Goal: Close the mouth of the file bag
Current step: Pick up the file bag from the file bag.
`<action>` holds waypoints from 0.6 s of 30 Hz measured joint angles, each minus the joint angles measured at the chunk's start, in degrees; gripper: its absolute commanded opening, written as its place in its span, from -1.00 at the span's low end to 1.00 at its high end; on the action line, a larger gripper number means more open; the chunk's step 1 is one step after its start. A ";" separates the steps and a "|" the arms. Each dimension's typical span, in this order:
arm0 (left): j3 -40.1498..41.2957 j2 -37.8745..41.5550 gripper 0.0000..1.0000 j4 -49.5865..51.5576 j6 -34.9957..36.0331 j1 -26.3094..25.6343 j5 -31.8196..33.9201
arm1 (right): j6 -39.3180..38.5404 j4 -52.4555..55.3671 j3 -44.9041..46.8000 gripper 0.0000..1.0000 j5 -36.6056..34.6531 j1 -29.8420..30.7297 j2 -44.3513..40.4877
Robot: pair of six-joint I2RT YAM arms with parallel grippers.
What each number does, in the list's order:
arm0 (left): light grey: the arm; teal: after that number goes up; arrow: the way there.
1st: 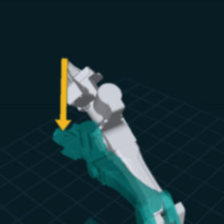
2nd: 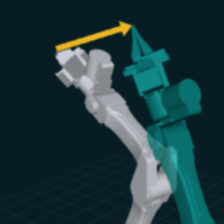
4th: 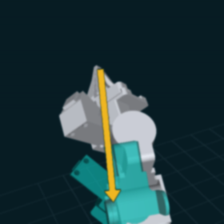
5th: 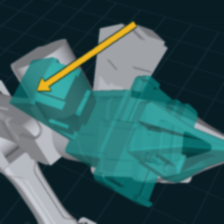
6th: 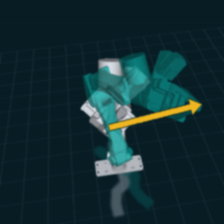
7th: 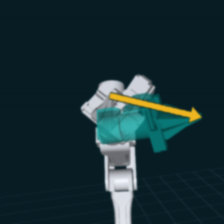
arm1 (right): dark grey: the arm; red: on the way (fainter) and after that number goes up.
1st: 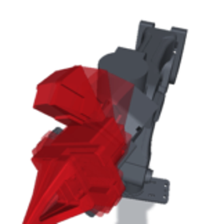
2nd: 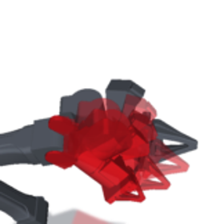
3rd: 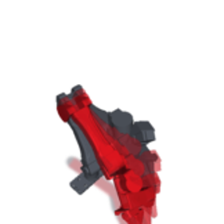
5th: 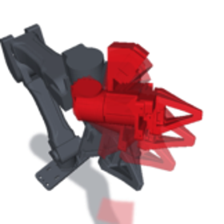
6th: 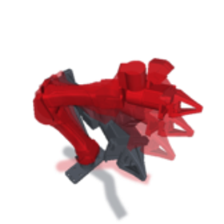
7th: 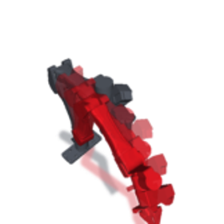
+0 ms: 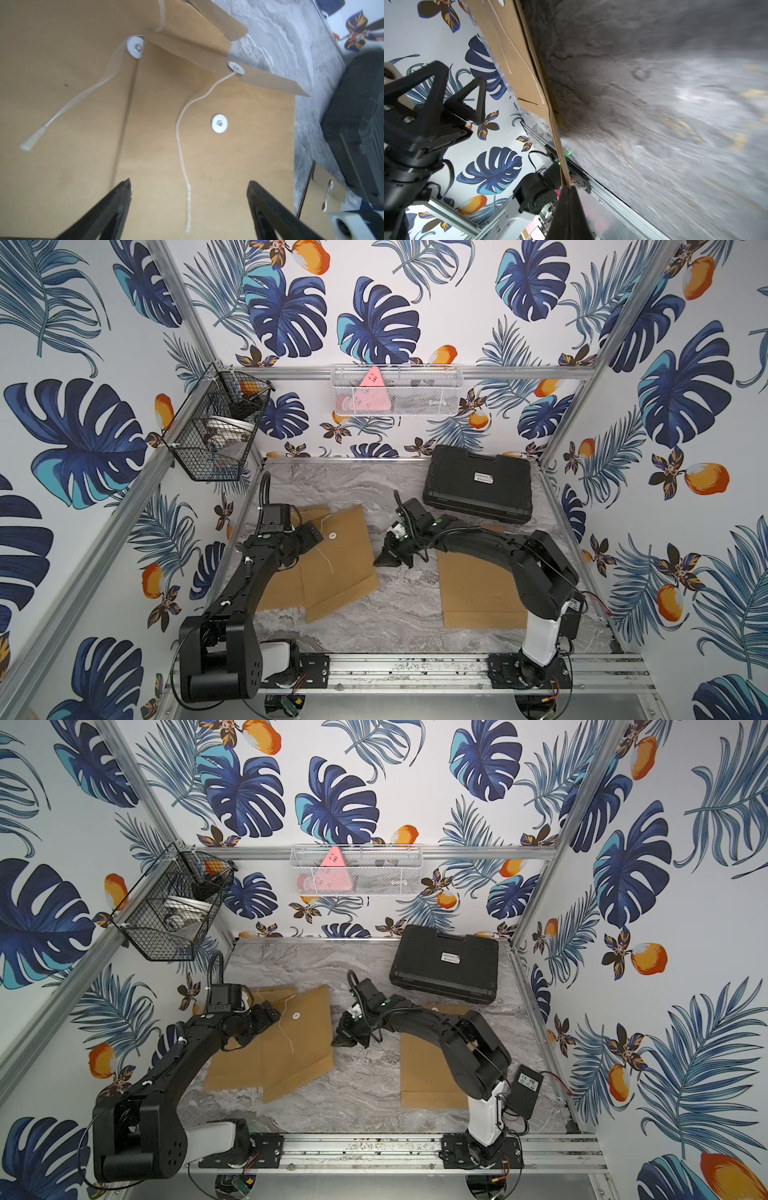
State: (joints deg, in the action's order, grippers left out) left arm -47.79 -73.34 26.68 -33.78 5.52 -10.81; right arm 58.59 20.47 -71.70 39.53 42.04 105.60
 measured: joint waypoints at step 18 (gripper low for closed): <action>9.99 -5.66 0.49 -2.56 0.63 -10.08 -7.91 | 1.57 -10.32 22.05 -1.00 8.83 -7.41 -8.39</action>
State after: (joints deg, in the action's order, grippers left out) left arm -37.80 -79.00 24.12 -33.15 -4.56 -18.72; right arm 60.16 10.15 -49.65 48.36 34.63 97.21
